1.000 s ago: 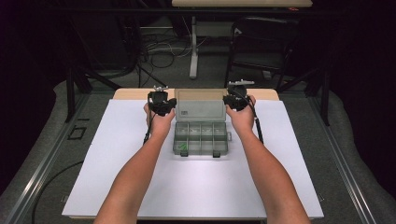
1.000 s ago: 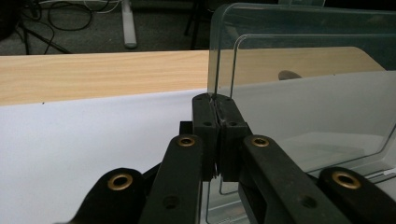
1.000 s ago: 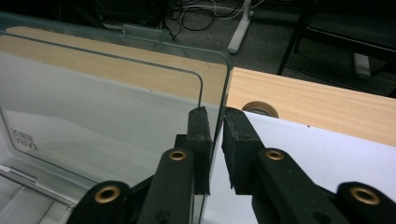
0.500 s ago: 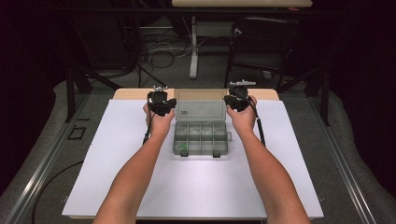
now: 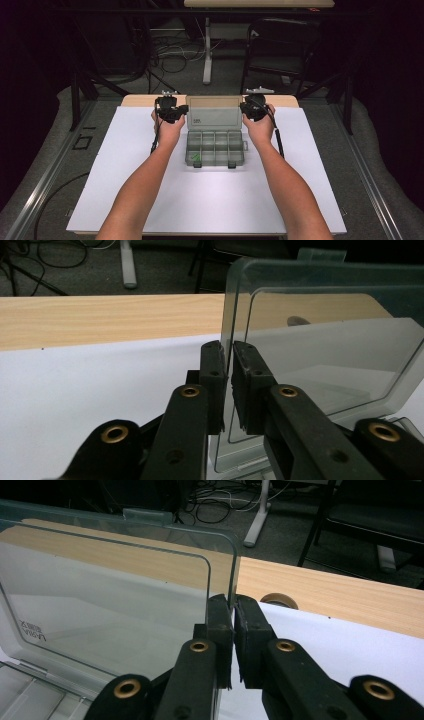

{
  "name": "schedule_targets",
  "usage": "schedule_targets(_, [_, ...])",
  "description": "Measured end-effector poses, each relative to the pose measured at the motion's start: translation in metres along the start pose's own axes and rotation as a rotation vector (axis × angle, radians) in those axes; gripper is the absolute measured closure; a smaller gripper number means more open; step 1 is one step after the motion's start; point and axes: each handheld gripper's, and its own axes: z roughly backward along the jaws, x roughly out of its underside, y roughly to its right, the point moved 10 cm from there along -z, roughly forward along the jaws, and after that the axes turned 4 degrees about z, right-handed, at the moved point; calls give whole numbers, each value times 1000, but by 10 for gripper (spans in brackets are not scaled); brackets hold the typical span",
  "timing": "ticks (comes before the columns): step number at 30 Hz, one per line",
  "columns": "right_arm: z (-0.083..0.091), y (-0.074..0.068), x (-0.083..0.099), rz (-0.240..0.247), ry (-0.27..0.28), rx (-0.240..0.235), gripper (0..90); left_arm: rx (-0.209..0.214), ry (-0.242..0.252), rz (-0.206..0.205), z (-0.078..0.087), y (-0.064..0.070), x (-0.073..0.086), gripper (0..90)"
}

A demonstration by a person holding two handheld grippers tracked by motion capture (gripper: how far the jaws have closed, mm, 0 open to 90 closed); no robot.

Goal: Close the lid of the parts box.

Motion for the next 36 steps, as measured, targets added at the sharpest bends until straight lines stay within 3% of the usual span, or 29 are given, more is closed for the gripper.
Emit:
schedule_targets(11, [9, -3, 2, 2, 20, 12, 866, 12, -17, -23, 16, 5, -7, 792])
schedule_targets(22, [17, -6, 5, 0, 30, 14, 870, 9, -33, -35, 37, 12, -25, 775])
schedule_targets(30, [22, -6, 7, -2, 38, 14, 872, 15, -40, -41, 46, 20, -42, 812])
schedule_targets(36, [23, -7, 7, -6, 42, 14, 873, 19, -51, -53, 43, 30, -52, 868])
